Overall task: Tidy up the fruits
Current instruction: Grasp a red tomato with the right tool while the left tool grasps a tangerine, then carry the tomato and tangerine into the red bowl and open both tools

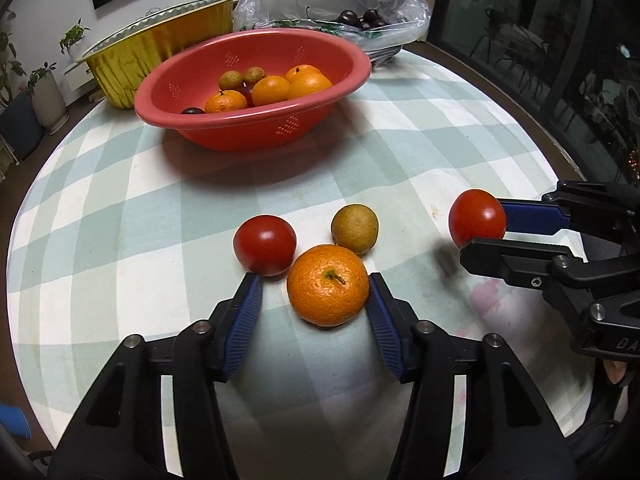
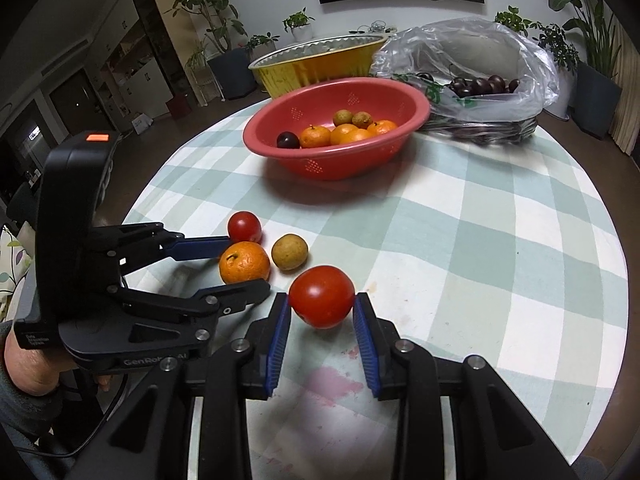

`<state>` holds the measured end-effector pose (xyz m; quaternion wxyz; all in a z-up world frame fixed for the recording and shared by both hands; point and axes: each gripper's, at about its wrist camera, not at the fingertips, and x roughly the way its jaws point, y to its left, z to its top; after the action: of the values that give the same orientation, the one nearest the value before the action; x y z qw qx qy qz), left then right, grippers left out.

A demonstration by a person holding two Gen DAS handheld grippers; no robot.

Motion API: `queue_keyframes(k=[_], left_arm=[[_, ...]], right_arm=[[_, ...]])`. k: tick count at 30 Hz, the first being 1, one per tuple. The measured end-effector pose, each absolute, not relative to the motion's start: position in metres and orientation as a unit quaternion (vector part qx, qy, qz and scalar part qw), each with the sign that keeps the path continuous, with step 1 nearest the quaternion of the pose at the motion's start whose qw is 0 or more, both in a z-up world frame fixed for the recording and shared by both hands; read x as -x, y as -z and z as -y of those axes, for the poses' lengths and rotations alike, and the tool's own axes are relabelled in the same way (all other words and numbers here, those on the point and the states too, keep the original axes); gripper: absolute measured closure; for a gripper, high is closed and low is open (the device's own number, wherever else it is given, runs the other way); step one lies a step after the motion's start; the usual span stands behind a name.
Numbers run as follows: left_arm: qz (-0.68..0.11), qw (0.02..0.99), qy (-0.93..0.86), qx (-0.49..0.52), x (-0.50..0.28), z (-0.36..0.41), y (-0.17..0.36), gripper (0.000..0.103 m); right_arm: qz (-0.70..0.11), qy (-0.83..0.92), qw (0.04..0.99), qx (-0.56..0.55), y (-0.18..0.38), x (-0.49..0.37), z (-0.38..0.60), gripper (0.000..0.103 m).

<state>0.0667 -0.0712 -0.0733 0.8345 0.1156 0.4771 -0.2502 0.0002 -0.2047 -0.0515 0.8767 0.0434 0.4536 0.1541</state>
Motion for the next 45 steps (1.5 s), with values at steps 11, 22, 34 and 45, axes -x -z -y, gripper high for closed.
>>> queue_keyframes(k=[11,22,34,45], left_arm=[[-0.469,0.835,0.27,-0.098,-0.061,0.064,0.068,0.066],[-0.443,0.852,0.271,-0.07,-0.066,0.03,0.035,0.066],[-0.396,0.881,0.24,-0.098,-0.157,0.01,-0.02,0.066],[-0.422,0.861,0.259,-0.121,-0.241,0.059,0.008,0.066]], right_arm=[[-0.455,-0.157,0.875,-0.044,0.051,0.003,0.2,0.068],[-0.454,-0.138,0.878,-0.056,0.048,-0.003,0.211,0.068],[-0.409,-0.047,0.908,-0.081,-0.006,-0.061,0.264,0.068],[-0.4,-0.103,0.91,-0.017,-0.015,-0.151,0.213,0.068]])
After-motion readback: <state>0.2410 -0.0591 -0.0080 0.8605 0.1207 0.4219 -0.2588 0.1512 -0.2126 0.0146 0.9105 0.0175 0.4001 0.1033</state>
